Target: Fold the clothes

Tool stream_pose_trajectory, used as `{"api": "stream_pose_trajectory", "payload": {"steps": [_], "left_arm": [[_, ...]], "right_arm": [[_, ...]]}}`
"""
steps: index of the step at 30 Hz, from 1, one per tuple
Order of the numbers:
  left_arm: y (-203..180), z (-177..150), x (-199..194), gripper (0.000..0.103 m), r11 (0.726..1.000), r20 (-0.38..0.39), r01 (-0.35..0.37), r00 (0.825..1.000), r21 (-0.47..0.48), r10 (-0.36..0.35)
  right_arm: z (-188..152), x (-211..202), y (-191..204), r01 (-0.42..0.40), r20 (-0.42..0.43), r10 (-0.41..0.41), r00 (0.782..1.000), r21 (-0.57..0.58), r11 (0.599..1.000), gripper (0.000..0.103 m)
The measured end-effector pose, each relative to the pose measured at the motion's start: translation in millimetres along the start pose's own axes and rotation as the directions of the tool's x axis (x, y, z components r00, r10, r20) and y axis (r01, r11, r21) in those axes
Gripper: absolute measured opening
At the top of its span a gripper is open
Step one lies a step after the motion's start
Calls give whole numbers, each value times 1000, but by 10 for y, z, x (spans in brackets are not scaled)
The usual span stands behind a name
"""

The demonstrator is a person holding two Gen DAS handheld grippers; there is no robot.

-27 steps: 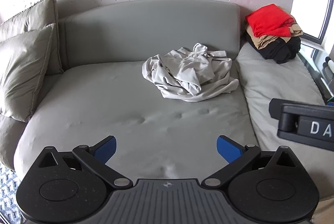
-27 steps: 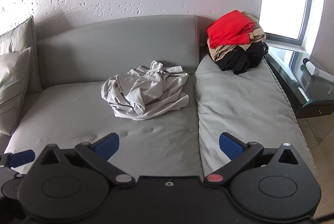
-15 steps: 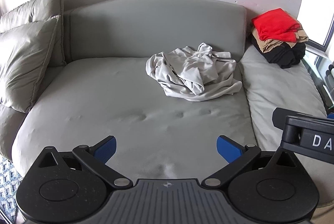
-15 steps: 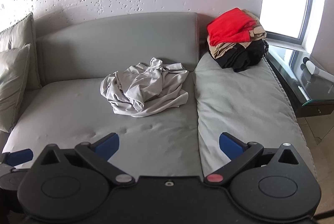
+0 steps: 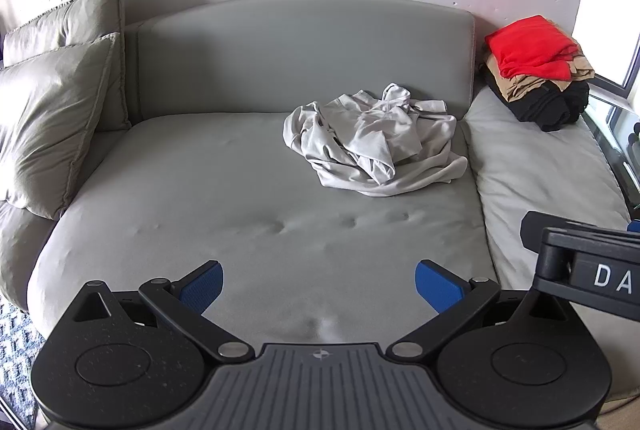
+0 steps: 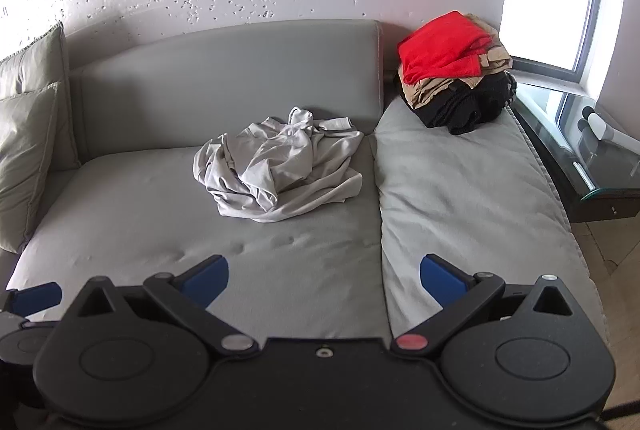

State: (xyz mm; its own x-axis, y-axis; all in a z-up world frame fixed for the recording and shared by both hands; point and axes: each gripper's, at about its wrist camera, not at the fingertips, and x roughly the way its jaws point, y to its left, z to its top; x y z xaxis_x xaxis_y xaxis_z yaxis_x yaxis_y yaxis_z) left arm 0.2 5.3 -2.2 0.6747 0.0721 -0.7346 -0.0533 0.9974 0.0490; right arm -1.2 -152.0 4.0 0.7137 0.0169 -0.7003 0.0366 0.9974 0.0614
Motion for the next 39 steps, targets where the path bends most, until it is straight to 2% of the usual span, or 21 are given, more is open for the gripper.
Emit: {"api": "stream_pose_trajectory", "payload": {"steps": [39], "left_arm": [[44,0,34,103,1000,-13,-25,1000,5,25]], "right_arm": [[36,17,-4,-4,-26,5,1000,3,1000,103]]}}
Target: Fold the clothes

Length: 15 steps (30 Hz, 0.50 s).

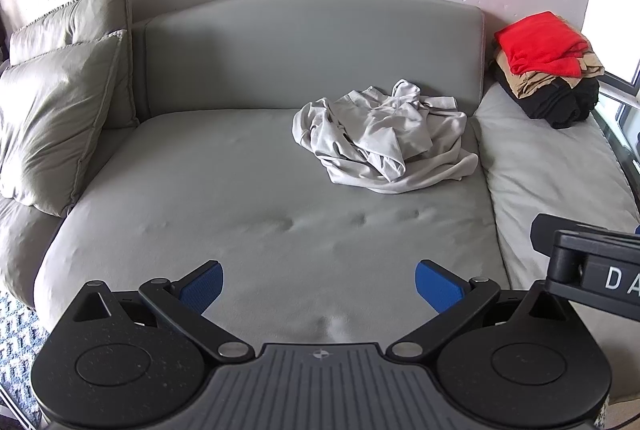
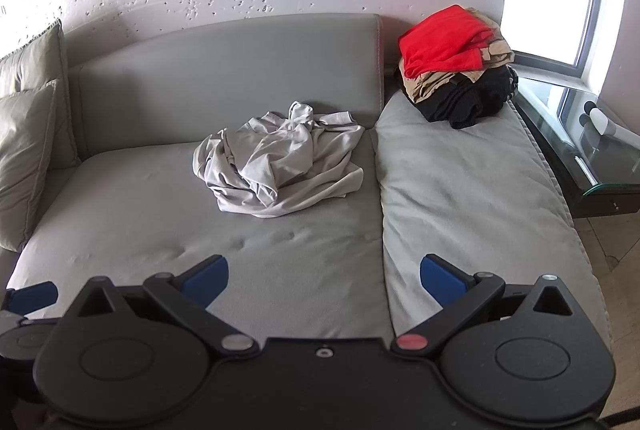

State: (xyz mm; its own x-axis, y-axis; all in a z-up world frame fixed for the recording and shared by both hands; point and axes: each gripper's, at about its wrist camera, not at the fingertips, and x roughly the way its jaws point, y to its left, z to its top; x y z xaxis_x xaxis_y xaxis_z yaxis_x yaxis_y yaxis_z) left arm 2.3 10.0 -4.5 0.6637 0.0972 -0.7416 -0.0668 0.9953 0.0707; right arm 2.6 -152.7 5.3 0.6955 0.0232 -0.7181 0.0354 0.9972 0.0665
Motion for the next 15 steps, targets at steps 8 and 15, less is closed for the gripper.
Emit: {"api": "stream_pose_trajectory", "payload": {"steps": [8,15], "left_arm": [[31,-16,61,103,1000,-8,-8,1000,-4,7],[65,-15,161,103,1000,-11,0,1000,-9,0]], "right_arm": [[-14,36,-6,5,-7,-5,1000,5,1000,103],[-13,145,-36,14,-20,-14,1000,12,1000,103]]}}
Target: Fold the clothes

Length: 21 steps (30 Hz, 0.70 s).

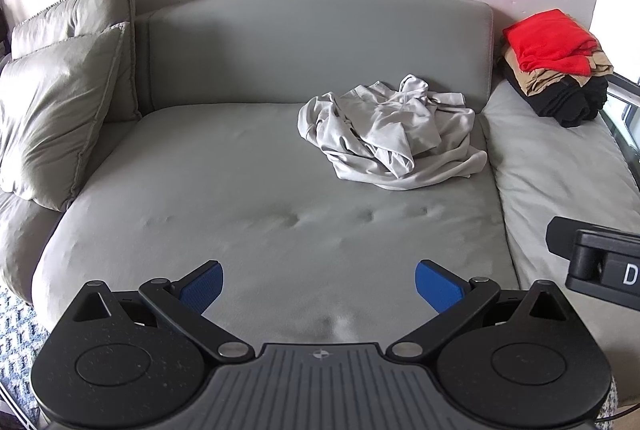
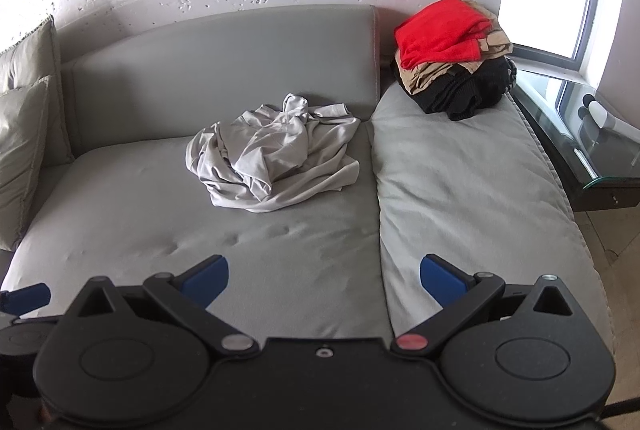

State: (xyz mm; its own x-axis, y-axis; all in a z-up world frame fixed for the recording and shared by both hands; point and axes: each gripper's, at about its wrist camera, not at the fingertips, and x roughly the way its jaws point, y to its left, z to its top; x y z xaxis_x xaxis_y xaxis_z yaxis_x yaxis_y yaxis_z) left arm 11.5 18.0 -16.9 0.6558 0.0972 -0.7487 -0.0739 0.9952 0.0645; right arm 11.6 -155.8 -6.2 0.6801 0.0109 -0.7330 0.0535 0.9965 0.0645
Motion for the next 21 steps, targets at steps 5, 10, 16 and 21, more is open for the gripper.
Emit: {"api": "stream_pose_trajectory", "payload": {"steps": [5,10,16,21], "left_arm": [[3,12,167,103,1000,-10,-12,1000,23,12],[76,51,402,103,1000,-28,-15,999,11,15],[194,174,813,101,999,-53,6,999,-42,-8],[272,315,1207,103,995,-68,13,998,-101,-20]], "right_arm": [[3,160,-69,-9,-10,10,1000,38,999,103],[16,428,-163,-35,12,34,999,98,995,103],[100,914,-175,-98,50,92,994,121,988,103],[290,1409,-41,-158,84,150,985,102,982,103]]}}
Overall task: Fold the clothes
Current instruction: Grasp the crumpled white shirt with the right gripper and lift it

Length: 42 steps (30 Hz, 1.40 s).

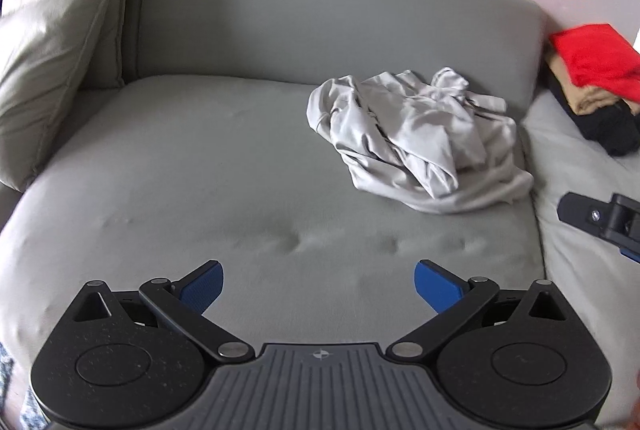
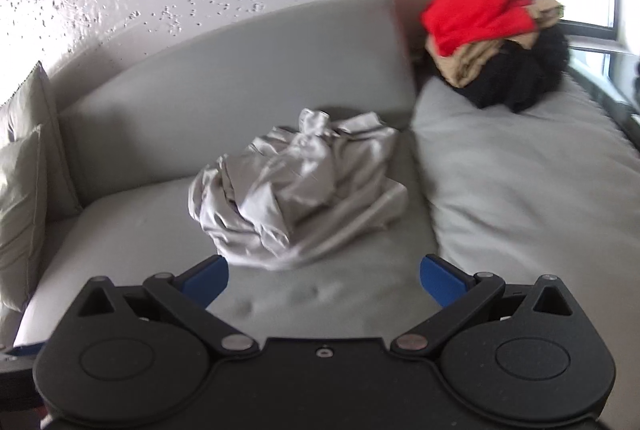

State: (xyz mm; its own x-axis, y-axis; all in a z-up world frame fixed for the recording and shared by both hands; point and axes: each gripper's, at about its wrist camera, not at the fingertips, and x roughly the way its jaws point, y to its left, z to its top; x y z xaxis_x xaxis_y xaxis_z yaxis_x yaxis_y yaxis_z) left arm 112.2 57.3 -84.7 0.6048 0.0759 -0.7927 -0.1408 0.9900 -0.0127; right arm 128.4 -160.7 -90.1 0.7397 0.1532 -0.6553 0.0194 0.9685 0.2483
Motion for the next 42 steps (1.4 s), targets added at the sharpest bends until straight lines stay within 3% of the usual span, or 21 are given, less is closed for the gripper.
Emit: {"api": "stream_pose_trajectory", "payload": {"steps": [3,8,11,13,15,18,20,22,26,32,36,42], "left_arm": [[3,128,272,102,998,-49,-52,997,23,54],[103,256,577,102,1000,-49,-25,998,13,25],[147,295,667,100,999,-30,-36,999,-2,36],[172,309,698,96,1000,-16,-27,1000,-5,27],[186,321,723,95,999,-23,-31,999,-11,31],[215,328,747,89,999,-30,-40,999,-15,39],[241,326,737,89,999,-30,-32,999,-20,31],[265,319,704,89,999,-24,-31,999,-25,30],[313,306,540,89,1000,-4,-13,1000,-18,12],[362,222,-36,90,999,76,33,997,28,-35],[446,88,-524,95,994,122,90,988,57,-97],[603,-195,-1122,95,977,118,167,976,136,-183]], "right_arm": [[86,338,58,-25,4,25,1000,-21,999,103],[114,842,183,-41,-4,41,999,-79,996,103],[75,1100,271,-48,-24,45,999,-123,991,94],[40,1236,341,-72,-52,65,997,-161,984,75],[1,1366,438,-66,-70,52,996,-209,976,66],[-36,1529,525,-47,-85,27,996,-252,967,61],[-35,1590,536,-46,-87,25,996,-253,966,47],[-14,1614,520,-61,-86,42,995,-233,970,11],[124,1276,402,-166,-25,164,986,-101,981,6],[333,134,-5,-275,117,261,958,130,953,6],[175,-440,-258,-283,76,273,959,230,931,6],[-572,-1026,-588,-210,-74,248,966,338,918,6]]}}
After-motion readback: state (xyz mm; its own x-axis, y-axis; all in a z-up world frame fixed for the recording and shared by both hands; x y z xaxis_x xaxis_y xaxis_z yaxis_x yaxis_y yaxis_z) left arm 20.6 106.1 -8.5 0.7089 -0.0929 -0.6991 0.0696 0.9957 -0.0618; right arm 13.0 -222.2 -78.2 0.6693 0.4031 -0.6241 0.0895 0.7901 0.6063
